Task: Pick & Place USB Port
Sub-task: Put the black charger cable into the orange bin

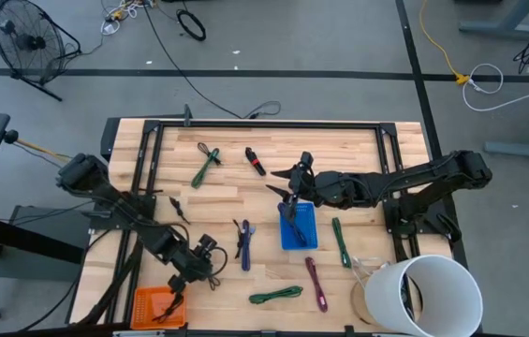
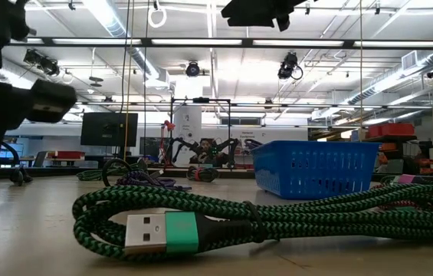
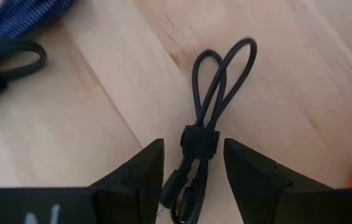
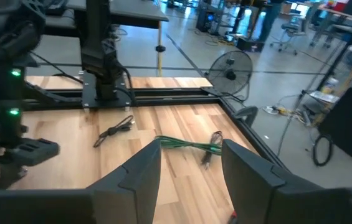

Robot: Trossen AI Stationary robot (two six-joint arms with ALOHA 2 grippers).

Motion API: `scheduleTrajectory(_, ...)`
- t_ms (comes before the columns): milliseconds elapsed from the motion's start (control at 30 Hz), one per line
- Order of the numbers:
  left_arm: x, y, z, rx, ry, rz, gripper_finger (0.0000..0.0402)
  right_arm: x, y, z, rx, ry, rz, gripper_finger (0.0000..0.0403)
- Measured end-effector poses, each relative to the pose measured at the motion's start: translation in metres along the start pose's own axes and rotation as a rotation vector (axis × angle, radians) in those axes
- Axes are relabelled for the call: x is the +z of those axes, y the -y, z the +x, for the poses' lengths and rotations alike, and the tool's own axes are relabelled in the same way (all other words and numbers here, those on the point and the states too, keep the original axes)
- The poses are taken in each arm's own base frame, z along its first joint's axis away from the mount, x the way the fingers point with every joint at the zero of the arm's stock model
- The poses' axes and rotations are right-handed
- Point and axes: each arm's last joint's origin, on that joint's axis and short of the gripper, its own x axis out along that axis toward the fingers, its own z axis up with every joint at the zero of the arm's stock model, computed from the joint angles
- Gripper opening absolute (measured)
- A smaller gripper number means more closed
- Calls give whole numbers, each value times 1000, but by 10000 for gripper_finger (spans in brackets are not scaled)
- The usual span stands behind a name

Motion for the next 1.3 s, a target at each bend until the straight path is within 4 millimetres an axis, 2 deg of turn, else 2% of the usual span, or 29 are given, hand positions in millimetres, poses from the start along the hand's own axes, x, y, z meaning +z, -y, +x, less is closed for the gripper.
scheduleTrajectory(267,-2,-2,10,1,-38,-31,164,0,0,0,3,0,-2,169)
scheduleTrajectory(333,-3,-2,10,-20,-42,-44,135,0,0,0,2,0,-2,169)
scheduleTrajectory(433,-2,-2,9,-38,-40,-72,47,0,0,0,2,-1,-2,169)
scheduleTrajectory(467,-2,-2,8,-48,-39,-96,30,0,0,0,2,-1,-3,169)
scheduleTrajectory(600,-2,-2,4,-37,-51,-184,28,0,0,0,2,-1,-3,169)
scheduleTrajectory(700,8,-1,-9,-17,-65,-214,28,0,0,0,2,-2,-3,169)
scheduleTrajectory(833,32,5,-41,10,-93,-277,28,-1,1,0,-3,-8,-6,169)
scheduleTrajectory(933,52,18,-67,-33,-78,-372,28,-1,1,1,-4,-13,-8,169)
scheduleTrajectory(1033,62,36,-85,-78,-95,-529,28,-2,1,1,-3,-22,-18,169)
scheduleTrajectory(1133,63,58,-95,-122,-115,-640,28,-2,1,1,-3,-22,-27,169)
scheduleTrajectory(1300,49,86,-102,-102,-215,-873,28,-2,1,1,-3,-21,-39,169)
